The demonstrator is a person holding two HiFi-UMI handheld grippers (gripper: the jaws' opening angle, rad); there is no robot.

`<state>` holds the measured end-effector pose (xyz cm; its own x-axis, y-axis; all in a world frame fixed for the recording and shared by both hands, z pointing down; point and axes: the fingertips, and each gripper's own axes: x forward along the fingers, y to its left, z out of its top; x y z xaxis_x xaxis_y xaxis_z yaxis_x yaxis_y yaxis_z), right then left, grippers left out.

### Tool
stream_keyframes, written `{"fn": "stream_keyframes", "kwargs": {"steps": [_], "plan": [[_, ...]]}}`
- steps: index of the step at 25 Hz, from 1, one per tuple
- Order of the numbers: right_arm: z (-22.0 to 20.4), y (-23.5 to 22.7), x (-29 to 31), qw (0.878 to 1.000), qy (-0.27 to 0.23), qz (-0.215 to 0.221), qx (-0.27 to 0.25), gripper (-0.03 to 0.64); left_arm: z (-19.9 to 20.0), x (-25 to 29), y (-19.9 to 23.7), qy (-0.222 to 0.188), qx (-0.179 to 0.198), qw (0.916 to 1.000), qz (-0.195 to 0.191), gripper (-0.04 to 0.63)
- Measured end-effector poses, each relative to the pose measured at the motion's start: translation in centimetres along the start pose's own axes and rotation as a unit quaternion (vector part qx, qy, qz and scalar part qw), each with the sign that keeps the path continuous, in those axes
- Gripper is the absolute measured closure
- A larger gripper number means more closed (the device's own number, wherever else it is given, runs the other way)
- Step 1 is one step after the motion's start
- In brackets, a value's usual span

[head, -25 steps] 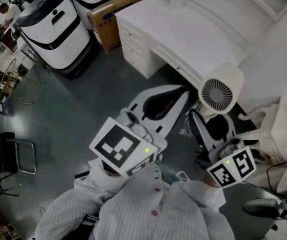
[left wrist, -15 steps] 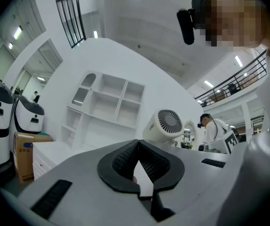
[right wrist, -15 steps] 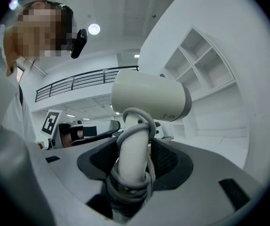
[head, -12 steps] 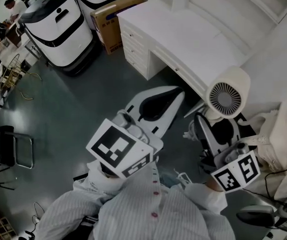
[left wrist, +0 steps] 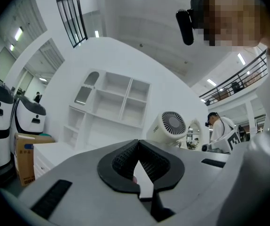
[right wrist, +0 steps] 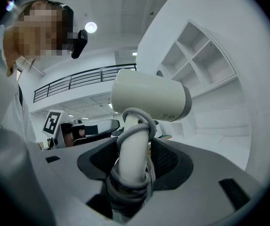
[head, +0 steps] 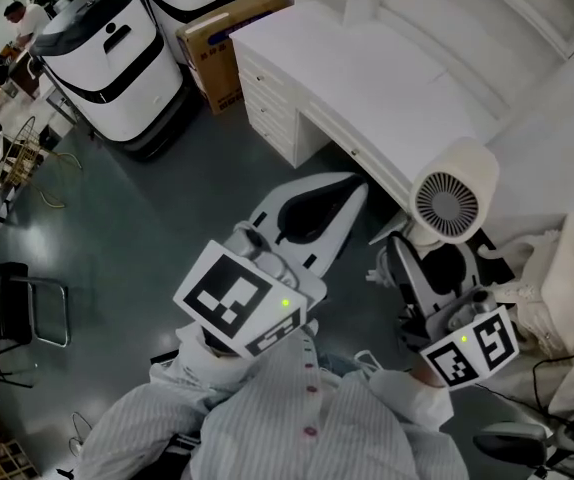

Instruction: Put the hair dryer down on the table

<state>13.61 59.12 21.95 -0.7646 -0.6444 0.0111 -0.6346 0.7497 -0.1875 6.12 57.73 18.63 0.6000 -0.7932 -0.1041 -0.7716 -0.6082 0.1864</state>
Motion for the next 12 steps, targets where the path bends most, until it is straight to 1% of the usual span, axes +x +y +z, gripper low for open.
{"fn": "stream_keyframes", "kwargs": {"steps": [5,12], "plan": [[1.1,-2.8,5.3,1.0,-0.002,0.0,-0.002,0.405,0.9,3.4,4.9,0.001,0.003,1.0,-0.005,0.584],[2.8,-6.2,14.3,1.0,-0.002,0.002,-0.005,0.405,3.9,7.5,13.5,-0.008,0.008,0.9999,-0.004,0.584]]}}
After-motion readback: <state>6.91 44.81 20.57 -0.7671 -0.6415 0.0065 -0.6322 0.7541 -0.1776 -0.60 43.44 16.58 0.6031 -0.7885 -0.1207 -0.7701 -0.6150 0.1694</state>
